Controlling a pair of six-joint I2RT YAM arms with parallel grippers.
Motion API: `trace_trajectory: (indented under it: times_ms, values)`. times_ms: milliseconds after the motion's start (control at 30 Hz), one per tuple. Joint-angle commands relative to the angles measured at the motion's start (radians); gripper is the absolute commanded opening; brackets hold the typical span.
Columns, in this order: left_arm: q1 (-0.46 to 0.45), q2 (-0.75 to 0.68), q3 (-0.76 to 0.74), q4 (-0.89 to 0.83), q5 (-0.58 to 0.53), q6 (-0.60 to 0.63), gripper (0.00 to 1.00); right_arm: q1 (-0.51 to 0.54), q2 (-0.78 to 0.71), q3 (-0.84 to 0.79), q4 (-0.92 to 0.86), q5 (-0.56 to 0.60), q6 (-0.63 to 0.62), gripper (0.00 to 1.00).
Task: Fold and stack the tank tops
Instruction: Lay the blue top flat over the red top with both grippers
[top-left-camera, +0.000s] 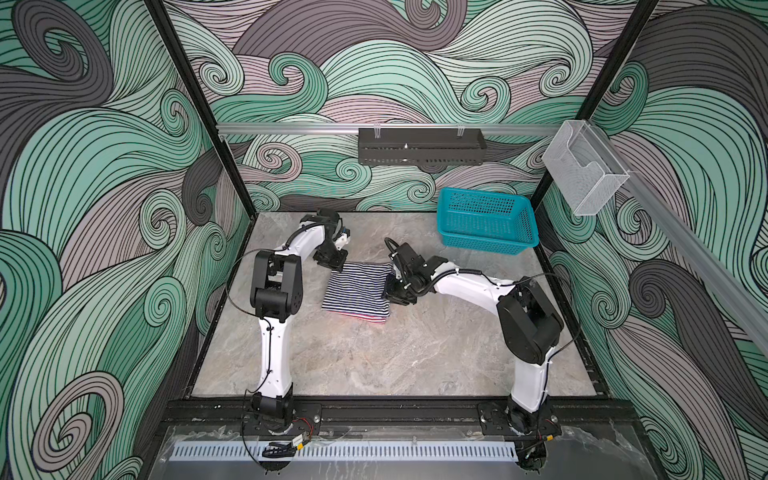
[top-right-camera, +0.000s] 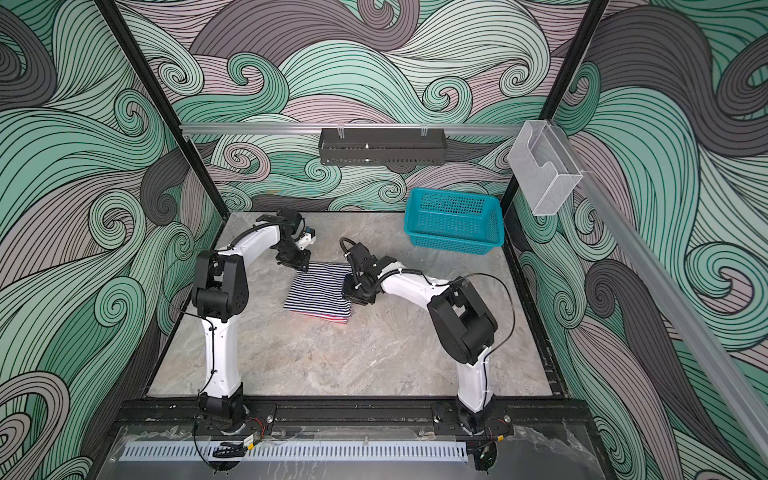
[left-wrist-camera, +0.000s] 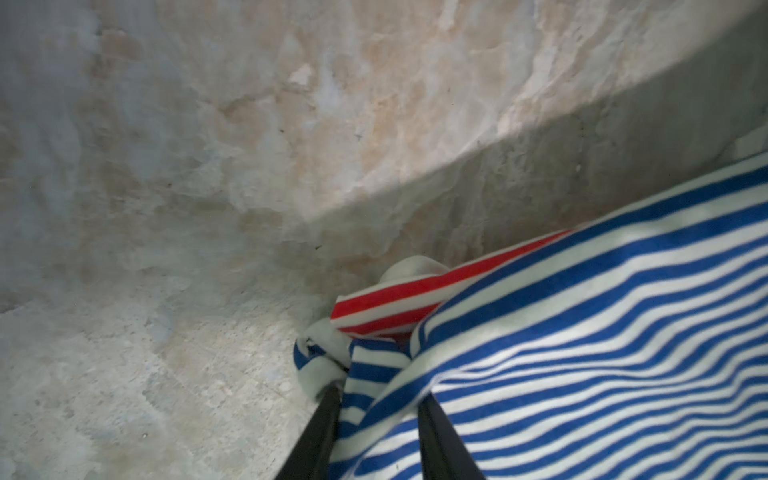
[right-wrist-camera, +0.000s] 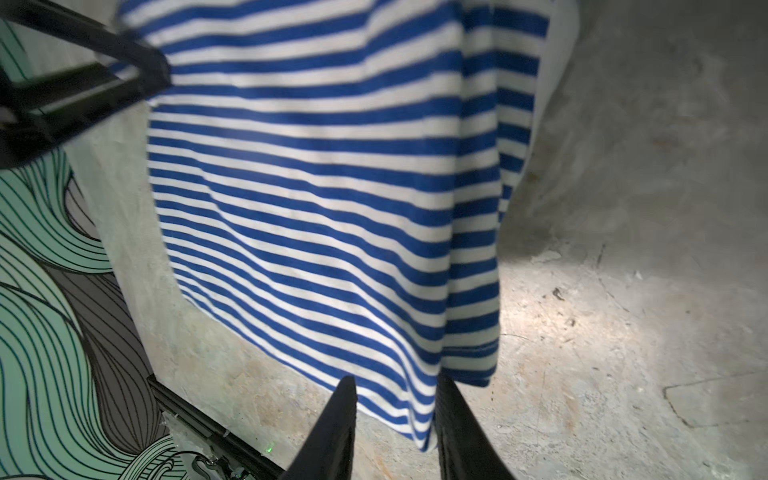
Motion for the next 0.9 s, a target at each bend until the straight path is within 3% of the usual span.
trace_trajectory:
  times_ms: [0,233,467,567,700,867]
  values:
    - [-0.001,0.007,0.001,0.025,-0.054,-0.018,0.35,-0.009,0.036,0.077,-0.018,0.032,-0.012,0.32]
    - [-0.007,0.012,-0.013,0.032,-0.06,-0.027,0.36,-0.023,0.117,0.107,0.009,0.006,-0.004,0.14]
    - [-0.009,0.02,-0.025,0.037,-0.055,-0.032,0.36,-0.048,0.125,-0.021,0.098,-0.012,0.021,0.07]
    - [-0.01,0.003,-0.021,0.02,-0.071,-0.027,0.39,-0.049,0.097,0.001,0.08,-0.014,-0.002,0.11]
    - [-0.01,-0.094,-0.069,0.042,-0.086,-0.01,0.47,-0.056,0.072,0.092,0.012,0.01,-0.051,0.25]
    - [-0.01,-0.228,-0.164,0.048,-0.076,0.002,0.51,-0.089,0.133,0.176,0.0,-0.02,-0.06,0.27]
